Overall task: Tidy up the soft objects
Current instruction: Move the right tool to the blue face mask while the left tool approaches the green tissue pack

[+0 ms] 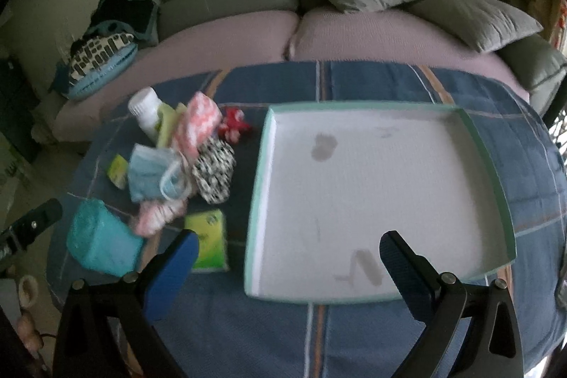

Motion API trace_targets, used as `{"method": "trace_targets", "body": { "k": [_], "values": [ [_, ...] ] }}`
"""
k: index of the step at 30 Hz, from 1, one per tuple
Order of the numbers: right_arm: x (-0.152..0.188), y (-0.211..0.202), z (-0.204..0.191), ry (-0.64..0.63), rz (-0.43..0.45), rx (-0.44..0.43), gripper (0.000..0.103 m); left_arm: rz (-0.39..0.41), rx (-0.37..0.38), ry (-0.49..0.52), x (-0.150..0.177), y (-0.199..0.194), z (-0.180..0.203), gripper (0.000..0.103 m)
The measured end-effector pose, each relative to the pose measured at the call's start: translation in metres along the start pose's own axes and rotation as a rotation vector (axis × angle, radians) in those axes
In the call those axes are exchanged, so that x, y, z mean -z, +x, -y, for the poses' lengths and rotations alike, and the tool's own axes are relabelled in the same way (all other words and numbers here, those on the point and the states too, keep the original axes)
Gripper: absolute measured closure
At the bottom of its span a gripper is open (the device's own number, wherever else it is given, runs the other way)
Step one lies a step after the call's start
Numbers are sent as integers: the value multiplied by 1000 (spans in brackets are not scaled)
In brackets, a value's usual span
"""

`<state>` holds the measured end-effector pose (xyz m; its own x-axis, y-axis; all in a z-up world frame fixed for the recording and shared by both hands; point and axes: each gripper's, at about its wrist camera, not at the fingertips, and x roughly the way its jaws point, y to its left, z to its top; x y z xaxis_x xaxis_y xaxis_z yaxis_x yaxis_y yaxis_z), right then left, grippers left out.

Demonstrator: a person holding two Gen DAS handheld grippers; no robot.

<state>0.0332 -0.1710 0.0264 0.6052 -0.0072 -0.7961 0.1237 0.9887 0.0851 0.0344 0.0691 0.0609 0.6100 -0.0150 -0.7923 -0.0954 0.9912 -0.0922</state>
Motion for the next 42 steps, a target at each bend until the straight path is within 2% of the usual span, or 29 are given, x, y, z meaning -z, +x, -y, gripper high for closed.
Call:
{"method": "trace_targets", "body": {
  "k": [6,13,17,23,27,34,42],
  "values": [
    [-25,12,-40,-51,2,-79,0,-46,-1,-61,-21,20,-31,0],
    [-35,35,-95,-174,-13,-160,1,-59,-13,-79,-36,41,-54,0],
    [-33,52,-117,-261,-44,-188,6,-85,-10,-94,-41,56,-65,0],
    [-34,77,-132,-351,-97,-228,13,-175,-24,-130,-46,85,-81,0],
    [-35,91,-144,-475,-113,-217,13,-208,-29,-130,-49,100,-85,0],
    [-34,114,-152,-572,-134,-206,13,-253,-34,-131,-47,120,-89,0],
    [-28,134,-158,-629,-155,-182,25,-273,-45,-109,-49,134,-89,0]
  ]
}}
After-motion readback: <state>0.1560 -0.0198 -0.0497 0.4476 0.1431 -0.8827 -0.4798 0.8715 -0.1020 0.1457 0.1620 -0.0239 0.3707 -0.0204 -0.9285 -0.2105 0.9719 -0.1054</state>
